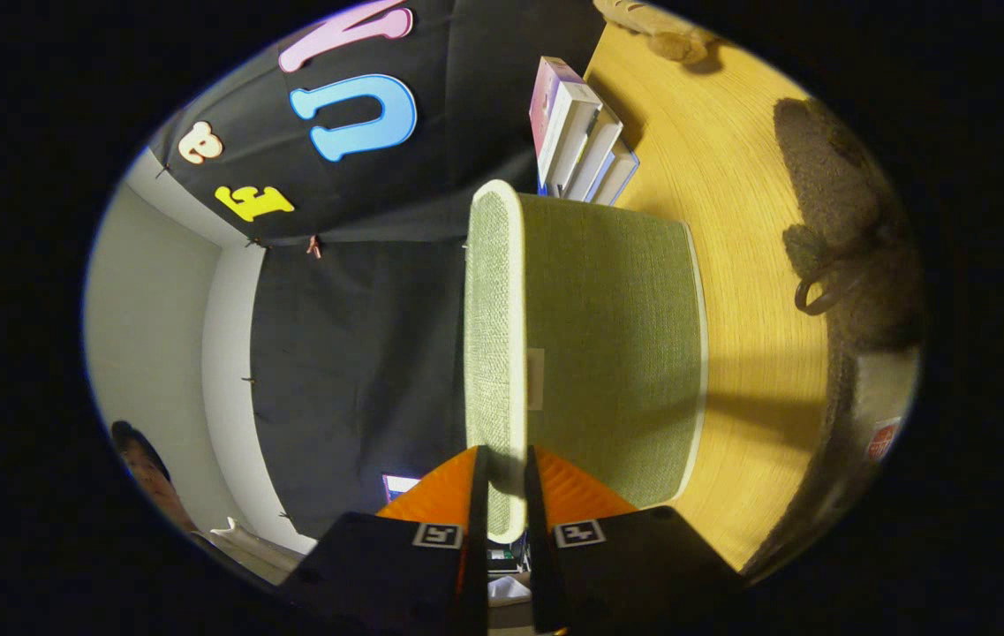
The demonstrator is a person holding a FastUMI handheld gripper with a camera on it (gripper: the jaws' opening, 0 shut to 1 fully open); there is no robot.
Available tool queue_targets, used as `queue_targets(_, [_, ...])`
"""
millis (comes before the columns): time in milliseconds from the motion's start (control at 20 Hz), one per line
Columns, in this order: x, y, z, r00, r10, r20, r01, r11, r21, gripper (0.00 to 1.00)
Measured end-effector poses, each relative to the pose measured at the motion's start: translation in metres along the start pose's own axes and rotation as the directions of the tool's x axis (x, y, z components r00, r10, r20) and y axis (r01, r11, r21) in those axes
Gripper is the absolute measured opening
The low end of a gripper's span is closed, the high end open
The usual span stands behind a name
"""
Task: Open the storage box then place both shoes into the box .Put the left shoe in first, then the right shoe, with the right side of both shoes facing outward in a uniform manner.
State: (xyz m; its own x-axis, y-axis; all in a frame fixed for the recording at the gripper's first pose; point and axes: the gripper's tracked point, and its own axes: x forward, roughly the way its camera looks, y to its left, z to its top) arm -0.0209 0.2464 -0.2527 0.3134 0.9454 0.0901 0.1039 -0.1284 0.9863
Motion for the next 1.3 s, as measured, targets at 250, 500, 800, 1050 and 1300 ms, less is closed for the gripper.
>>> queue_targets(250, [-0.007, 0.027, 0.001, 0.999, -0.025, 0.045, 0.028, 0.996, -0.079, 0.05])
queue_targets(500, [0.005, 0.093, -0.001, 0.998, 0.001, 0.059, 0.011, 0.979, -0.202, 0.06])
queue_targets(800, [0.059, 0.177, -0.009, 0.999, -0.038, 0.022, 0.044, 0.906, -0.420, 0.09])
queue_targets(1050, [0.142, 0.215, -0.027, 0.996, -0.084, -0.020, 0.064, 0.873, -0.484, 0.09])
queue_targets(1300, [0.240, 0.202, -0.047, 0.988, -0.143, -0.048, 0.103, 0.871, -0.481, 0.09])
